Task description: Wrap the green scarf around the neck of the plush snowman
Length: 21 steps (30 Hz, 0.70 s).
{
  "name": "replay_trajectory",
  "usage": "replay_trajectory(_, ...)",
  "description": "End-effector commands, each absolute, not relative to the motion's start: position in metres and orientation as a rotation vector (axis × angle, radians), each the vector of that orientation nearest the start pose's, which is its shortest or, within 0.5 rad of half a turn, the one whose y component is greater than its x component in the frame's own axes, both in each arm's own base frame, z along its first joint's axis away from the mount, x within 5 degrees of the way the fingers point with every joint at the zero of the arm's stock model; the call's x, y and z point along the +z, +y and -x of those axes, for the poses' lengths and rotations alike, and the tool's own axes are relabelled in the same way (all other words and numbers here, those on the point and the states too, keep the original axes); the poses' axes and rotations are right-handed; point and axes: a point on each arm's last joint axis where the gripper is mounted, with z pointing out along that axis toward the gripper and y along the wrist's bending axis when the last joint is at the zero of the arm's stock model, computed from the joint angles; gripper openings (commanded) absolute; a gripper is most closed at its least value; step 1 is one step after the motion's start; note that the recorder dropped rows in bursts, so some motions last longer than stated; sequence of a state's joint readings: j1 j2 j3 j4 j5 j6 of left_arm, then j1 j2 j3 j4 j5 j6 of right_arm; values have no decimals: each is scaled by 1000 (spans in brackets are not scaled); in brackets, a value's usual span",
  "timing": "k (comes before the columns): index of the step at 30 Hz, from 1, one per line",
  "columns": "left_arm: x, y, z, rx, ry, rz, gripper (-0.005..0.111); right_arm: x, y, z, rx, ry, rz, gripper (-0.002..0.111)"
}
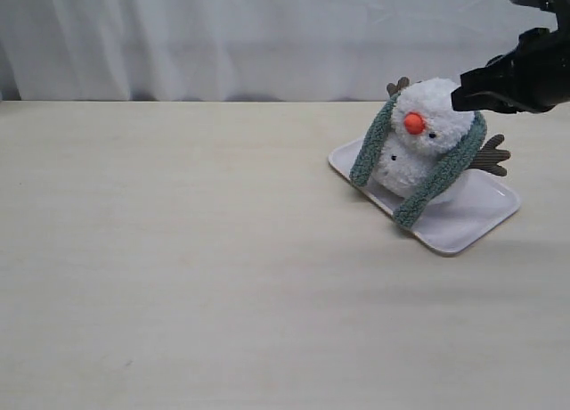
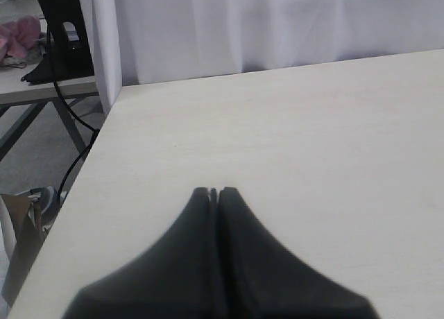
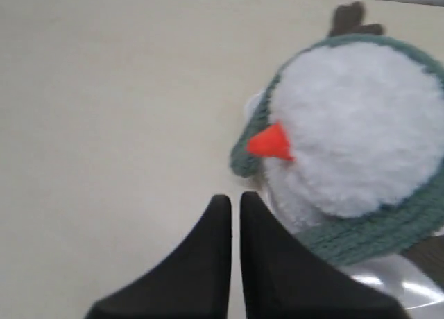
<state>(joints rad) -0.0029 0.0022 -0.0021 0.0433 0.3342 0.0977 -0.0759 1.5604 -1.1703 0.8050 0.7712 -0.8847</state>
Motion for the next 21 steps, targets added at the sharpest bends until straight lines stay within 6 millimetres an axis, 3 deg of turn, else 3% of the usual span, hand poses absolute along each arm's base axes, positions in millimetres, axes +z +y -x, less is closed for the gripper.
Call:
replay_trajectory(1, 184, 1, -54, 107, 1804, -113, 0, 295, 40, -319, 575, 2336, 629, 4)
replay_trajectory(4, 184, 1, -54, 107, 1804, -113, 0, 293, 65, -318, 531, 2338, 682, 4)
replay_trajectory(7, 184, 1, -54, 107, 1804, -113, 0, 287, 90, -320, 350, 2353, 716, 4)
replay_trajectory(13, 184, 1, -54, 107, 1804, -113, 0, 249, 124, -328, 42, 2430, 829, 4)
replay_trajectory(21, 184, 1, -54, 107, 1804, -113, 0, 194, 151, -346, 37, 2456, 884, 4)
